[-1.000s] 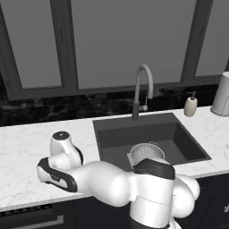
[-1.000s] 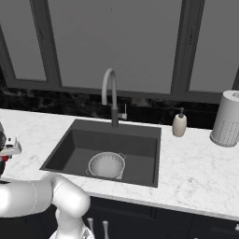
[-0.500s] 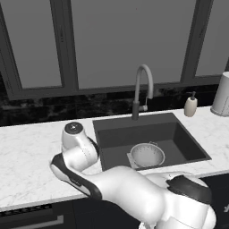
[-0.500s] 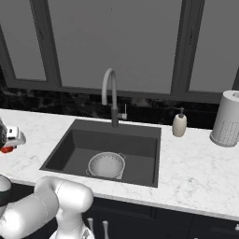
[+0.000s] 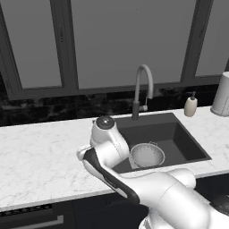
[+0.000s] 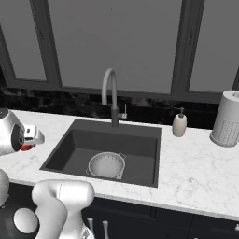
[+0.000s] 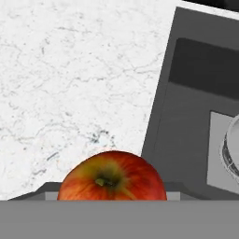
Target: Put the colander in the sink, put the apple in the colander, and turn on the sink faucet and pour water over the colander.
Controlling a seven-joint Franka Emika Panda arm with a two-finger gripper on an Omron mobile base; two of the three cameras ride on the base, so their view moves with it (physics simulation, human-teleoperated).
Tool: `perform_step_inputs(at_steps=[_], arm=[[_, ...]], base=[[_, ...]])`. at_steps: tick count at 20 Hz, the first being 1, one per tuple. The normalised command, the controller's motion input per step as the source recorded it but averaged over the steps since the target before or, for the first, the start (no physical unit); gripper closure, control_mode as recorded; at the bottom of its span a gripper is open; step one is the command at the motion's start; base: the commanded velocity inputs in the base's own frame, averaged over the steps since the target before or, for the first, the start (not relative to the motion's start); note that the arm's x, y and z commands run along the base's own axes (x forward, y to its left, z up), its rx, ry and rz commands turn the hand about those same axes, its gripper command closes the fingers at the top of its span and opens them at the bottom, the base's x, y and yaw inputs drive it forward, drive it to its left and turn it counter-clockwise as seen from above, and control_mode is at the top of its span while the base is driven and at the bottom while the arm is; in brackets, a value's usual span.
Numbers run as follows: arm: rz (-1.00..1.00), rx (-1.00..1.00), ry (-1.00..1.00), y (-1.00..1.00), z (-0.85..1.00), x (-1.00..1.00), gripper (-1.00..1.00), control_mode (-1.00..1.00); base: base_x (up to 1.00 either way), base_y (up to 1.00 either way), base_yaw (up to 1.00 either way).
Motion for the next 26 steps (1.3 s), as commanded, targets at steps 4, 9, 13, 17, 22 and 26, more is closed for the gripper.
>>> perform_step_inputs(at_steps=[4, 9, 13, 17, 22, 26], arm=[[-0.22, 0.07, 0.0, -0.99, 0.3, 0.0, 1.0, -1.0], [-0.24, 0.11, 0.0, -1.0, 0.15, 0.0, 1.0, -1.0], [-0.22, 0.09, 0.0, -1.0, 0.0, 0.0, 1.0, -1.0], [-0.22, 0.08, 0.0, -0.94, 0.0, 0.0, 1.0, -1.0], [-0.17, 0.05, 0.0, -0.86, 0.01, 0.0, 1.0, -1.0], [-0.12, 0.0, 0.0, -0.74, 0.0, 0.13, 1.0, -1.0]], base=[[0.0, 0.0, 0.0], [0.0, 0.0, 0.0], [0.0, 0.0, 0.0], [0.0, 0.0, 0.0], [0.0, 0.0, 0.0], [0.0, 0.0, 0.0]])
